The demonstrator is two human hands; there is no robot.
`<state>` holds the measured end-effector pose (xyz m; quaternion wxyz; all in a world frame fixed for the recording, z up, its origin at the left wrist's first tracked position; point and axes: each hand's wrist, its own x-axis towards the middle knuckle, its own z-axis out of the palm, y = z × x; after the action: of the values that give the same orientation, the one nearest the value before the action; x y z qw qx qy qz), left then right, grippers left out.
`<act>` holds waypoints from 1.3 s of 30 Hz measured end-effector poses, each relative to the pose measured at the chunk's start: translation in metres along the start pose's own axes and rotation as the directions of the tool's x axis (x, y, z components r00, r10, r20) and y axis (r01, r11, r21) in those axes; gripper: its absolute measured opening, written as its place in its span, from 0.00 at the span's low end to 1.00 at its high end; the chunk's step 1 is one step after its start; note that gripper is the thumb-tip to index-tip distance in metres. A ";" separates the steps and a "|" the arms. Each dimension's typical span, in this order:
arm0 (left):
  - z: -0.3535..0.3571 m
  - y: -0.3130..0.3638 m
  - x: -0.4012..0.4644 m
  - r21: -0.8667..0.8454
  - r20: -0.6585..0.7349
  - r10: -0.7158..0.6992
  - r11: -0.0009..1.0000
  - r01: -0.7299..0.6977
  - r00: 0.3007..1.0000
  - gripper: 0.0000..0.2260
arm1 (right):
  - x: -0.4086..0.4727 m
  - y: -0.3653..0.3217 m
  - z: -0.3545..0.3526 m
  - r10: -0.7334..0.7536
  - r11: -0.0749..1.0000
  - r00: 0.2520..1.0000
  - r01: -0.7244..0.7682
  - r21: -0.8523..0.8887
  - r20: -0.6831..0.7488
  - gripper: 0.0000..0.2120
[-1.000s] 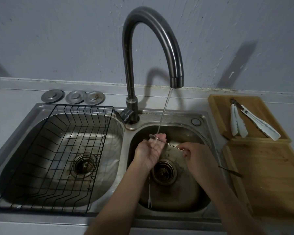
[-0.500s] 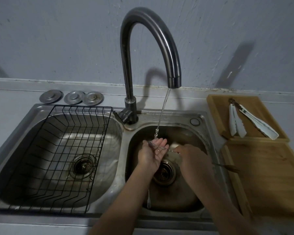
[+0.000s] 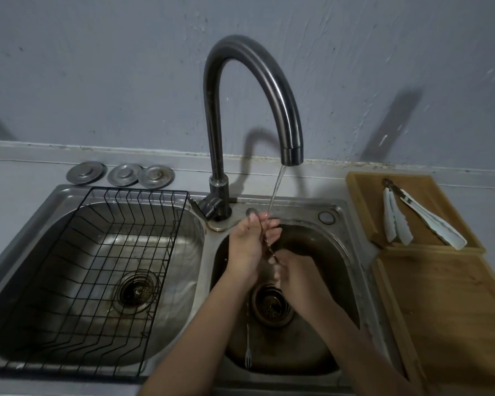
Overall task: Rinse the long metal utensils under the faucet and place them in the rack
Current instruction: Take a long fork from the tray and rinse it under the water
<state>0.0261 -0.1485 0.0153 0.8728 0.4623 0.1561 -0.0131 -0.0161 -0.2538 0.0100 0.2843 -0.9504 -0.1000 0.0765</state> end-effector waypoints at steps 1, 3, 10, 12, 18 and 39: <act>0.002 0.006 0.000 0.073 0.076 0.057 0.995 -0.063 0.995 0.12 | 0.005 -0.006 0.001 -0.001 0.997 1.000 -0.001 0.078 0.028 0.05; 0.004 0.019 -0.001 0.198 0.209 0.108 0.969 -0.150 0.972 0.12 | 0.015 -0.018 0.002 0.016 0.978 0.999 -0.026 0.209 0.051 0.07; -0.005 0.049 -0.012 0.416 0.369 0.168 0.849 -0.325 0.914 0.09 | 0.033 -0.028 0.006 -0.094 0.955 0.988 0.123 0.268 -0.121 0.08; -0.007 0.047 -0.013 0.493 0.405 0.154 0.793 -0.358 0.901 0.10 | 0.033 -0.026 0.006 -0.111 0.956 0.981 0.149 0.253 -0.159 0.07; -0.014 0.038 -0.005 0.584 0.520 0.137 0.663 -0.468 0.843 0.11 | 0.036 -0.021 0.001 -0.120 0.973 0.957 0.166 0.158 -0.265 0.06; -0.065 0.034 0.012 0.430 0.027 0.334 0.847 -0.313 0.942 0.10 | 0.032 -0.011 -0.026 0.249 0.473 0.909 0.187 0.861 -0.334 0.04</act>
<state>0.0265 -0.0749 0.0052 0.7355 0.6621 0.0906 0.1115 0.0189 -0.2509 0.0347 0.7439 -0.6624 0.0344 -0.0816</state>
